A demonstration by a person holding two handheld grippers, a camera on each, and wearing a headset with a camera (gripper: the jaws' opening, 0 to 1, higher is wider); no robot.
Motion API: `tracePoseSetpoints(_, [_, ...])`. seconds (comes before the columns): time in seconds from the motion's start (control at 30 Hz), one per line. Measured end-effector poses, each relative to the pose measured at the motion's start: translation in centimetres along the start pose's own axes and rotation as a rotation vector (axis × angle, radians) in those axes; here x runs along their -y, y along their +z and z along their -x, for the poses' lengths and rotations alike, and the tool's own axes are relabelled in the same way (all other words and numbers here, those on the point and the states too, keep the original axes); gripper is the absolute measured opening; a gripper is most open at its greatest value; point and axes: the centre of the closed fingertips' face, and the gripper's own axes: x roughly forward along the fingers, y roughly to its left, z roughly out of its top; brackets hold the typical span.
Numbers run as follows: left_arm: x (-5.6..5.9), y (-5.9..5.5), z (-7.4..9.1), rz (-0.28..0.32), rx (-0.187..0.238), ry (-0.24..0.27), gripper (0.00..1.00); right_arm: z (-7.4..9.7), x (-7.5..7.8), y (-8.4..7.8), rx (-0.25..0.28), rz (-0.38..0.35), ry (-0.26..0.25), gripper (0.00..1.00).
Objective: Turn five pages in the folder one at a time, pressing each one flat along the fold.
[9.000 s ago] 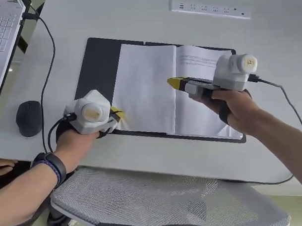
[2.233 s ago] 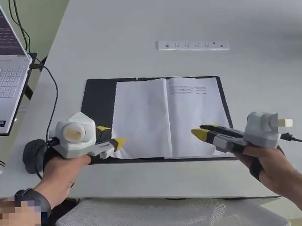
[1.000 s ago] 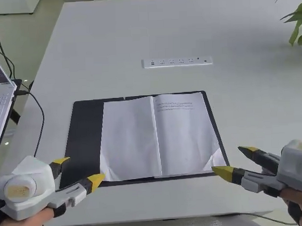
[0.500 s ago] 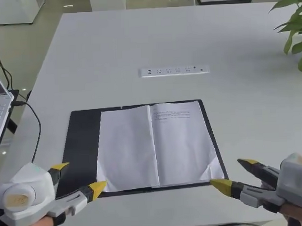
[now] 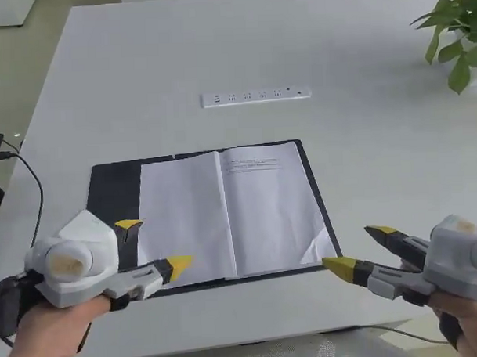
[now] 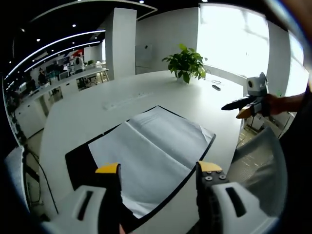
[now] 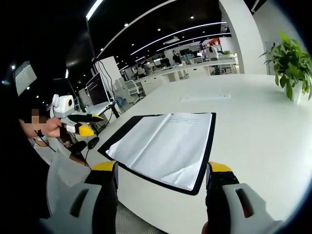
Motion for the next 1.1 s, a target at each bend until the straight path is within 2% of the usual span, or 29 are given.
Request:
tracePoseSetpoints(0.13, [1.1,1.8,-2.4,-0.029,0.008,-0.043,0.58,0.3,0.2,0.0,0.010,-0.010,-0.012,0.72])
tracePoseSetpoints(0.27, [1.9,2.9,-5.1,-0.053,0.004,-0.086,0.56,0.4,0.4,0.0,0.013,-0.014,-0.023,0.72])
tracePoseSetpoints(0.37, [3.6,3.6,-7.3,-0.071,-0.003,-0.133,0.55,0.6,0.6,0.0,0.018,-0.020,-0.030,0.71])
tracePoseSetpoints(0.4, [3.9,3.6,-8.0,-0.082,-0.004,-0.147,0.54,0.6,0.7,0.0,0.021,-0.025,-0.035,0.71])
tracePoseSetpoints(0.5, [5.9,3.5,-10.1,-0.116,-0.023,-0.192,0.53,0.8,0.9,0.0,0.028,-0.035,-0.041,0.71])
tracePoseSetpoints(0.6, [7.4,3.3,-12.1,-0.125,-0.039,-0.223,0.51,1.1,1.1,-0.2,0.028,-0.046,-0.051,0.70])
tracePoseSetpoints(0.77, [9.9,3.2,-14.6,-0.122,-0.050,-0.258,0.49,1.4,1.7,-0.5,0.034,-0.068,-0.063,0.70])
tracePoseSetpoints(0.9, [12.1,2.6,-16.9,-0.107,-0.067,-0.289,0.48,1.4,1.9,-0.8,0.028,-0.076,-0.068,0.69])
tracePoseSetpoints(1.1, [13.6,1.1,-18.9,-0.127,-0.100,-0.293,0.44,1.4,1.9,-0.8,0.024,-0.083,-0.064,0.69])
